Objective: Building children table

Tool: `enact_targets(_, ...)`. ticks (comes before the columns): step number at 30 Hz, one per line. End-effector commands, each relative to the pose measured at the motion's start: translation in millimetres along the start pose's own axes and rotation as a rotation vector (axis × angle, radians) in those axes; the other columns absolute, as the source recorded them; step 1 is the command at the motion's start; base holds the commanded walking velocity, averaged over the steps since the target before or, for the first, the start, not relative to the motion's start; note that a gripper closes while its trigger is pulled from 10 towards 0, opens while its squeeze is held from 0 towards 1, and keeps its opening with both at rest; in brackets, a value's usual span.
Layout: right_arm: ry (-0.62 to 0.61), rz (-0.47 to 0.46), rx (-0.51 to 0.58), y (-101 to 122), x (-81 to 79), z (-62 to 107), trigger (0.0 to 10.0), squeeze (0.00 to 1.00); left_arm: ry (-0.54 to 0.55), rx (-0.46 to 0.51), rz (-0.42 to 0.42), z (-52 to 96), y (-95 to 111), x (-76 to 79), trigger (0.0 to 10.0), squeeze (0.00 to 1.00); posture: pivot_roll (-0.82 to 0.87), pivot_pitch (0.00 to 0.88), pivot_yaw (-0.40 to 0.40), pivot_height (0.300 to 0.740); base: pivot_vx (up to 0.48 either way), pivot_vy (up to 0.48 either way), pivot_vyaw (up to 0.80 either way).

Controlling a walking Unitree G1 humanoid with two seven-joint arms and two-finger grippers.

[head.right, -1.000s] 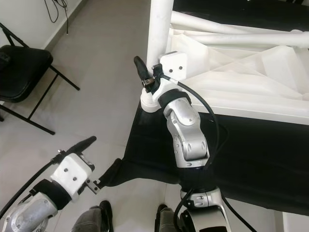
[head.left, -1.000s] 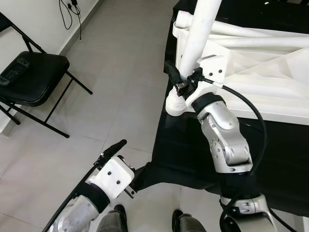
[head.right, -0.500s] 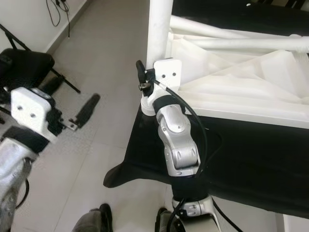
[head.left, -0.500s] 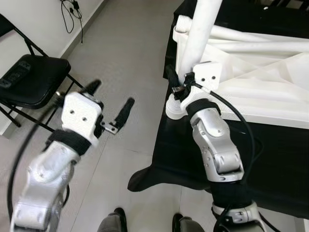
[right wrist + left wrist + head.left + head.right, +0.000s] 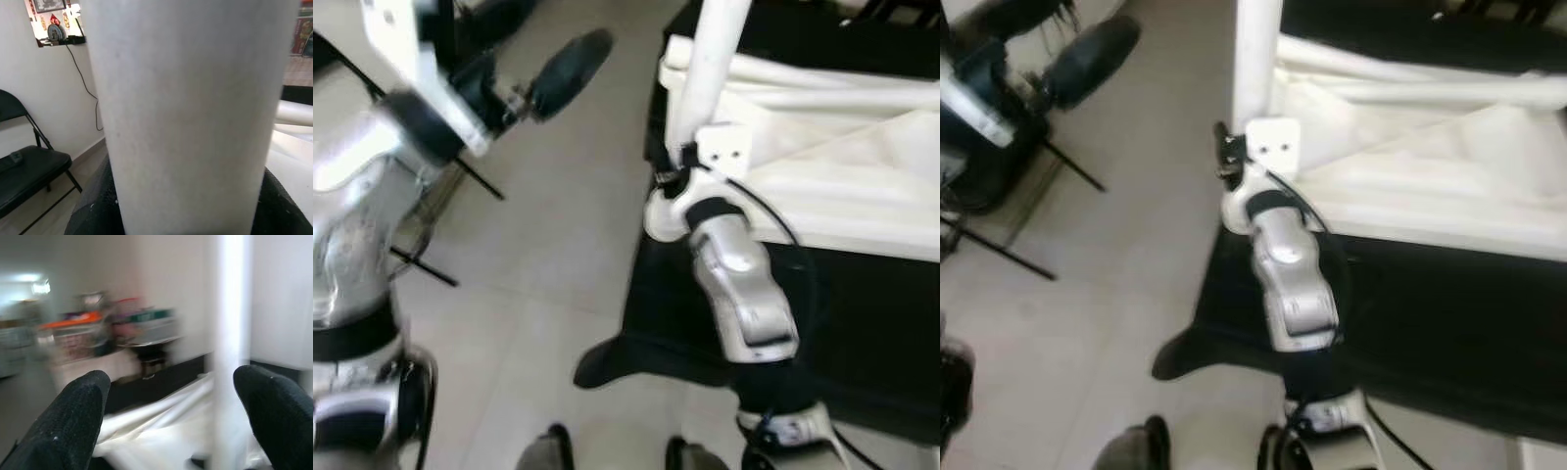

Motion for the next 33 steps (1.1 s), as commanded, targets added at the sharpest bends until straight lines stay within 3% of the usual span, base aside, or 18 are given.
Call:
enact_targets(1, 0.024, -0.048, -0.203, -43, -9.8, 10.3, 10.0, 0.00, -0.030, -0.048, 0.081, -2.1, -10, -5.3, 10.0, 0.00, 0.03, 0.271, 0.020, 0.740, 0.000, 0.000, 0.00)
enact_targets(5, 0.042, -0.065, -0.196, -40, -18.0, 9.3, 10.0, 0.00, -0.118, -0.091, 0.154, -35.0, -15, -18.4, 10.0, 0.00, 0.04, 0.269, 0.027, 0.740, 0.000, 0.000, 0.00)
enact_targets(8, 0.044, -0.066, -0.196, -40, -18.8, 9.2, 10.0, 0.00, -0.130, -0.097, 0.164, -37.8, -16, -19.2, 10.0, 0.00, 0.04, 0.269, 0.027, 0.740, 0.000, 0.000, 0.00)
enact_targets(12, 0.057, -0.079, -0.189, -38, -23.9, 8.6, 10.0, 0.00, -0.269, -0.166, 0.227, -57.6, -28, -14.2, 10.0, 0.00, 0.04, 0.271, 0.034, 0.740, 0.000, 0.000, 0.00)
enact_targets(17, 0.064, -0.087, -0.185, -37, -26.4, 8.3, 10.0, 0.00, -0.363, -0.186, 0.255, -62.4, -30, -6.4, 10.0, 0.00, 0.04, 0.272, 0.035, 0.740, 0.000, 0.000, 0.00)
enact_targets(24, 0.082, -0.099, -0.183, -37, -30.7, 7.9, 10.0, 0.00, -0.452, -0.226, 0.187, -72.9, -35, 1.2, 10.0, 0.00, 0.04, 0.272, 0.033, 0.740, 0.000, 0.000, 0.00)
enact_targets(28, 0.095, -0.110, -0.175, -35, -33.4, 7.8, 10.0, 0.00, -0.345, -0.190, 0.039, -90.0, -35, -8.5, 10.0, 0.00, 0.03, 0.271, 0.032, 0.740, 0.000, 0.000, 0.00)
enact_targets(33, 0.100, -0.113, -0.174, -35, -34.4, 7.8, 10.0, 0.00, -0.317, -0.174, 0.000, -95.7, -36, -9.8, 10.0, 0.00, 0.03, 0.271, 0.031, 0.740, 0.000, 0.000, 0.00)
Point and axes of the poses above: a point about 5 cm out from each wrist's last joint towards the gripper, its own z axis pointing back from the gripper into the wrist, its own y axis along the axis of the wrist's last joint, x = y × z, the point moved 1 cm from there along -z, pointing out of the wrist towards the gripper, and after that the axes turned 3 degrees about z, right-handed, at the moved point
